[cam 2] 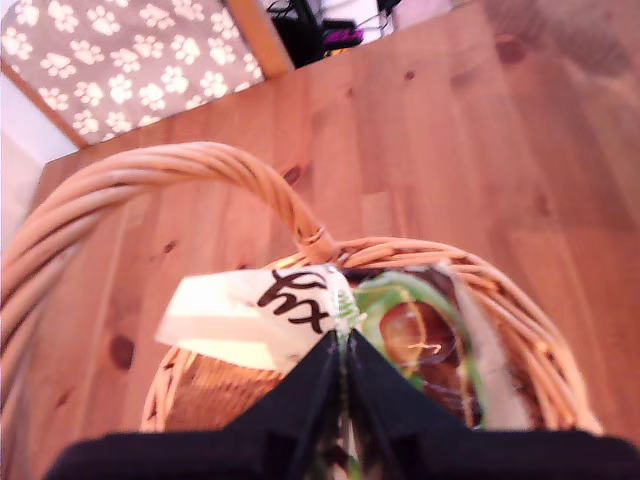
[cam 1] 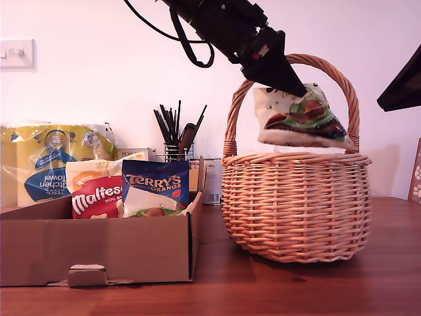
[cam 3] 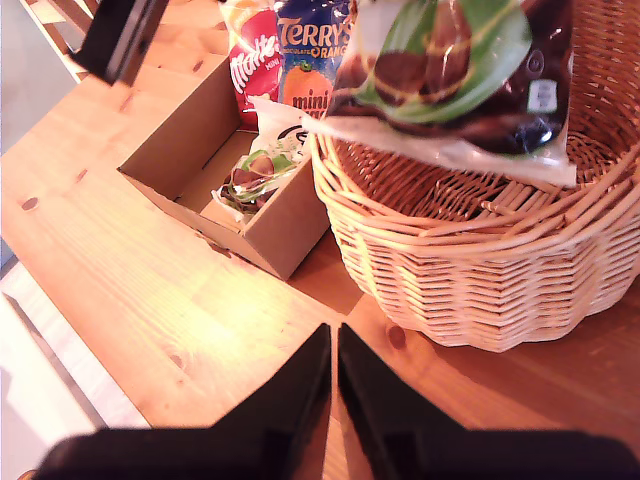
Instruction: Move the bags of Easter eggs from the cardboard box on the left into the woven basket on the right side.
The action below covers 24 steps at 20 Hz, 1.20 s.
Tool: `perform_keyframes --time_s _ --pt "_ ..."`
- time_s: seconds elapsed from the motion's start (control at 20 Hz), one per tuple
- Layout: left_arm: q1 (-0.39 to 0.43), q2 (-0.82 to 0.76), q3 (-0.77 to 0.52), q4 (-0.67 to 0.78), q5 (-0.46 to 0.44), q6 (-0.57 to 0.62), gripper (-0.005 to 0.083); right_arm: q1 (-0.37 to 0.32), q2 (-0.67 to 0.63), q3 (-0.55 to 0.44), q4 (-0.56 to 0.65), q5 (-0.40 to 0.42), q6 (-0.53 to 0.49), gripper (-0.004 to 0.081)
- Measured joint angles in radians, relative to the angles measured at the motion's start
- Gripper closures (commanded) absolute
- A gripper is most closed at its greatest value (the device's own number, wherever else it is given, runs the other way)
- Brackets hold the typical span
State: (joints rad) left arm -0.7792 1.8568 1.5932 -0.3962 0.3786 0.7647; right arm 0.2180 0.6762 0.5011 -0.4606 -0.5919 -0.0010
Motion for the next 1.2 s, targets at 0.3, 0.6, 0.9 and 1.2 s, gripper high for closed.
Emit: perform_keyframes --time_s 0.3,0.6,0.9,1.2 --pt "-0.005 0.0 0.0 0.002 -0.008 0.0 0.0648 0.0 0.0 0.0 0.0 0.0 0.0 0.0782" --pt "-0.02 -0.003 0.0 -0.051 -0.008 -0.026 0.0794 0.0 0.0 0.0 0.0 0.0 0.0 0.0782" --pt "-0.018 -0.155 0.0 -0.332 -0.044 -0.03 0.0794 0.0 0.0 0.0 0.002 0.0 0.0 0.0782" --pt "0.069 -0.226 0.003 -0.534 -0.095 -0.056 0.0794 0.0 0.0 0.0 0.002 0.0 0.0 0.0782"
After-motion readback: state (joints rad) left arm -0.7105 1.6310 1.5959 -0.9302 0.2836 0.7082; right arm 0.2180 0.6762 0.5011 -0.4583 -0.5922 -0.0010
